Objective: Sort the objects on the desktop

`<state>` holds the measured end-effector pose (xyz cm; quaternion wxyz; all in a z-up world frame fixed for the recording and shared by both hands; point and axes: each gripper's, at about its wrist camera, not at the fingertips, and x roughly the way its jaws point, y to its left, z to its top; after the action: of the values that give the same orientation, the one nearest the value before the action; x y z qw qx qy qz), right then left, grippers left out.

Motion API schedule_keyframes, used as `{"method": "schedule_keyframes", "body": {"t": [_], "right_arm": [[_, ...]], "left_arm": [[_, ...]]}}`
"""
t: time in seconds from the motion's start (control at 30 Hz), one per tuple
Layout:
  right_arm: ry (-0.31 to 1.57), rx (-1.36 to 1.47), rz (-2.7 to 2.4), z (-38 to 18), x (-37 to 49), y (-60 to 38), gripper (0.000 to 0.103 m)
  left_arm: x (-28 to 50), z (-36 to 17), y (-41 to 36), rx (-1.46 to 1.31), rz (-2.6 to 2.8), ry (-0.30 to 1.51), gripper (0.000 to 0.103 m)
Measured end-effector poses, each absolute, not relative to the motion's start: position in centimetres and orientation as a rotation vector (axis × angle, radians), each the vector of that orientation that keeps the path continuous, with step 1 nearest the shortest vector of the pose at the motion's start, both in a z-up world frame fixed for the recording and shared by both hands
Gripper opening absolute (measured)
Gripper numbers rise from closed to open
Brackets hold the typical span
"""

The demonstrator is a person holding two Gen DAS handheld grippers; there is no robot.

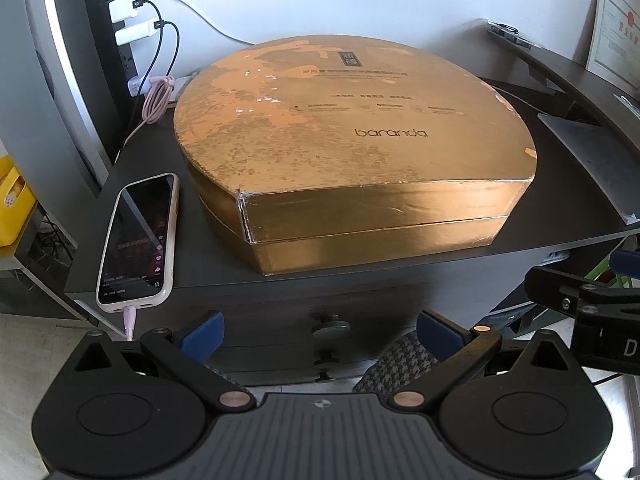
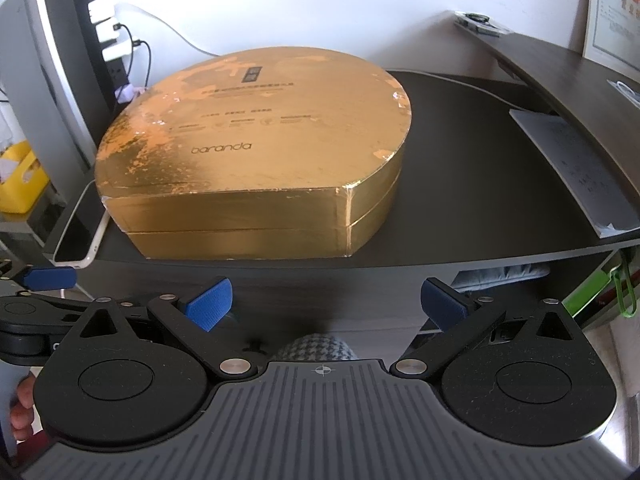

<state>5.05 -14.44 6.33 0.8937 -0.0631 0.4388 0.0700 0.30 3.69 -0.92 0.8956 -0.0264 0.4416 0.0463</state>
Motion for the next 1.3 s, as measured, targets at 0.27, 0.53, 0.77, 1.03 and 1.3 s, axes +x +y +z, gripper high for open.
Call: {"method": "schedule_keyframes", "body": {"t": [0.27,0.53,0.77,1.03,1.3], "right_arm": [[0.911,-0.135,0.146,6.38,4.91,-14.11,0.103],[0.913,-0.138,0.143,6.42,4.86,-13.76,0.103],[0.916,-0.142,0.143,6.38,5.03,-13.59,0.103],[0.919,-0.146,0.141,6.38,5.14,-13.61,0.103],[0.919,-0.144,0.140,6.43,5.17,-13.63,0.103]], "left_arm": [[0.24,-0.88,3.85,-0.058,0.100,0.912,0.103],[0.29,-0.95,4.05,-0.059,0.098,0.913,0.103],[0.44,-0.94,4.07,-0.057,0.100,0.915,0.103],[0.49,-0.92,3.98,-0.052,0.098,0.916,0.102],[0.51,-0.85,3.90,-0.049,0.099,0.915,0.102]]}}
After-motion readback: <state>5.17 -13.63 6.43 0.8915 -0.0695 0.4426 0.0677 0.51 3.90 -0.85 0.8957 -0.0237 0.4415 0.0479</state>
